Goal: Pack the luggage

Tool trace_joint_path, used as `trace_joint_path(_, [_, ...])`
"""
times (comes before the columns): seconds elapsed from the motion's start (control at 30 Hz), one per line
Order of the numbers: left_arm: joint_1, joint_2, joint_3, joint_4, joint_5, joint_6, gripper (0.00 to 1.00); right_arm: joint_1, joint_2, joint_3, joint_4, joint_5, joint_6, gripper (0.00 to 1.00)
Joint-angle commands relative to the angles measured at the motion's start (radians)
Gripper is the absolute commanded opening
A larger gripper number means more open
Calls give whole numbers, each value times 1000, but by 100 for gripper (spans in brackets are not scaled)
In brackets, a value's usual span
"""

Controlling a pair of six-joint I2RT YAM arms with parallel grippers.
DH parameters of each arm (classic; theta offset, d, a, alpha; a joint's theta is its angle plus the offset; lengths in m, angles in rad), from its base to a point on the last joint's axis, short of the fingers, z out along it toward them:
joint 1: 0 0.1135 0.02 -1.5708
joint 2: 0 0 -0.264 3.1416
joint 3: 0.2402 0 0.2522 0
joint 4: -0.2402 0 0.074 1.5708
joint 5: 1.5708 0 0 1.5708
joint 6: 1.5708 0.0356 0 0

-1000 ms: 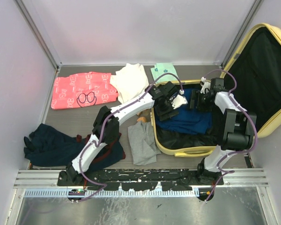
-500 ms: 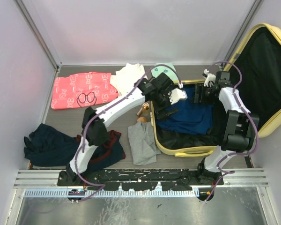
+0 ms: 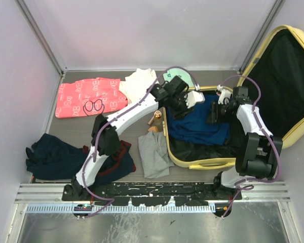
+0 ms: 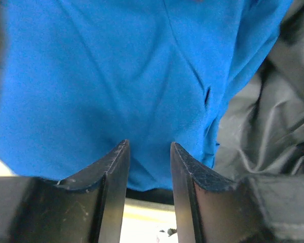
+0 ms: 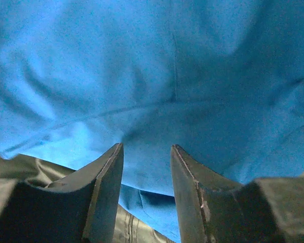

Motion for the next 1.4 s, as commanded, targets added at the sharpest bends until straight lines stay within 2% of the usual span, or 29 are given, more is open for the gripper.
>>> trace_joint_path(0.0, [-24,11,-112,-8,-11,80,38,4,17,-70,-26,51,-48,47])
trace_joint_path(0.13, [-45,-7,-273,54,-73,121,36,4,49,-118,8,102,-47,46])
trace_joint_path(0.33, [-53,110,-245,75,-298,163,42,3,177,-77,132,172,-8,46])
trace_joint_path(0.4, [-48,131,-199,73,-316,153,46,4,213,-35,161,182,7,46])
trace_joint_path(0.57, [-31,131,-84,39,-292,121,55,4,234,54,159,183,4,46])
trace_joint_path(0.7, [-19,31,-64,-9,-166,91,68,2,149,76,81,123,-32,49])
trace_joint_path(0.8, [-18,-70,-80,-37,-64,62,80,2,63,88,16,56,-58,56])
trace_joint_path(0.93, [-4,-195,-109,-73,-8,31,95,3,-39,113,-53,-31,-69,73])
trace_joint_path(1.0, [26,-248,-132,-82,20,4,99,3,-75,131,-67,-52,-54,80])
trace_joint_path(1.17, [173,-346,-211,-93,78,-58,98,6,-113,192,-62,-103,35,98])
trace_joint_path(1.37, [451,-358,-323,-96,82,-36,99,87,-118,258,20,-103,181,99])
